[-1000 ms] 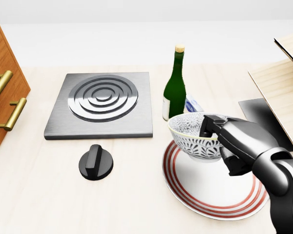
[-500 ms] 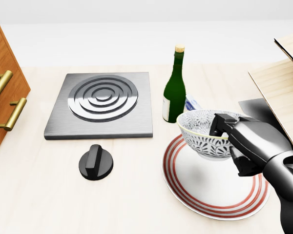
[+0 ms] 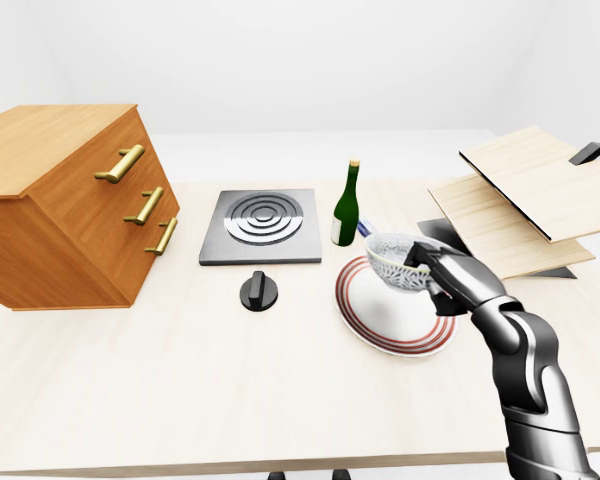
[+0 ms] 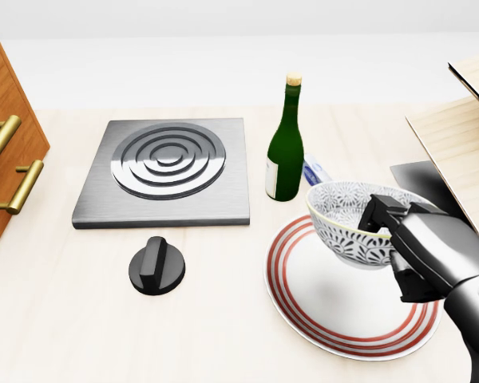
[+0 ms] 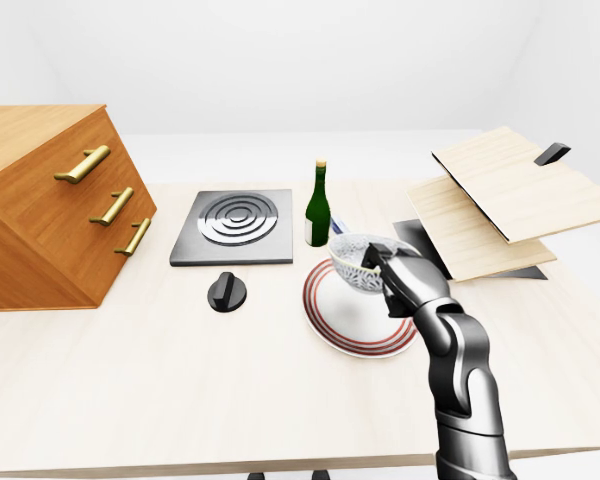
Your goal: Pick up the akita bowl and put it on the plate.
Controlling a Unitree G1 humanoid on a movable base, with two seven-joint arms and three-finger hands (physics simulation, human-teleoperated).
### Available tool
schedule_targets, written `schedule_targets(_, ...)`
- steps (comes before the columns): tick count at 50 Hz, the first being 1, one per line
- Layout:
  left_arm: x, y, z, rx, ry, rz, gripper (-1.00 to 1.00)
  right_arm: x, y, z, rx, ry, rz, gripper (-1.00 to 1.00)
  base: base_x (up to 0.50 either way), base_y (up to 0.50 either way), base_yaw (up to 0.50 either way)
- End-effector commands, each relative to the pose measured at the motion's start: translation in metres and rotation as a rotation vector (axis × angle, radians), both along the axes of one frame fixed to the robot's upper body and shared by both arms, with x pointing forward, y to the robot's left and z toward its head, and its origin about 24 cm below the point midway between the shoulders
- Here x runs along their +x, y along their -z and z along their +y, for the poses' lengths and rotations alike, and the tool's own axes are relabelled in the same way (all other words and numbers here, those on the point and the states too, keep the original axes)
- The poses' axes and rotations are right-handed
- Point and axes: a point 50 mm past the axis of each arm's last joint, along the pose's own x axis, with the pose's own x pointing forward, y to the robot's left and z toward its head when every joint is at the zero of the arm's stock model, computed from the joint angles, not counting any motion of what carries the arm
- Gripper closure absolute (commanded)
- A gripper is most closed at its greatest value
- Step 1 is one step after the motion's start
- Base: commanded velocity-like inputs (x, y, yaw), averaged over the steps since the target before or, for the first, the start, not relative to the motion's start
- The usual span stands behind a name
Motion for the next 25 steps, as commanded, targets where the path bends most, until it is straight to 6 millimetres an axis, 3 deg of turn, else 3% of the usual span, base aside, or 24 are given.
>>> schedule_targets(1, 0.0000, -0.0001, 0.0000, 0.001, 0.000, 0.001, -1.00, -0.0057, 0.0053, -0.0034, 0.016, 0.039, -0.045, 1.00, 0.00, 0.00, 0.00)
schedule_targets(25, 0.0000, -0.0002, 0.0000, 0.001, 0.000, 0.001, -1.00, -0.0050, 0.0101, -0.0002, 0.013, 0.051, -0.076, 1.00, 0.00, 0.00, 0.00)
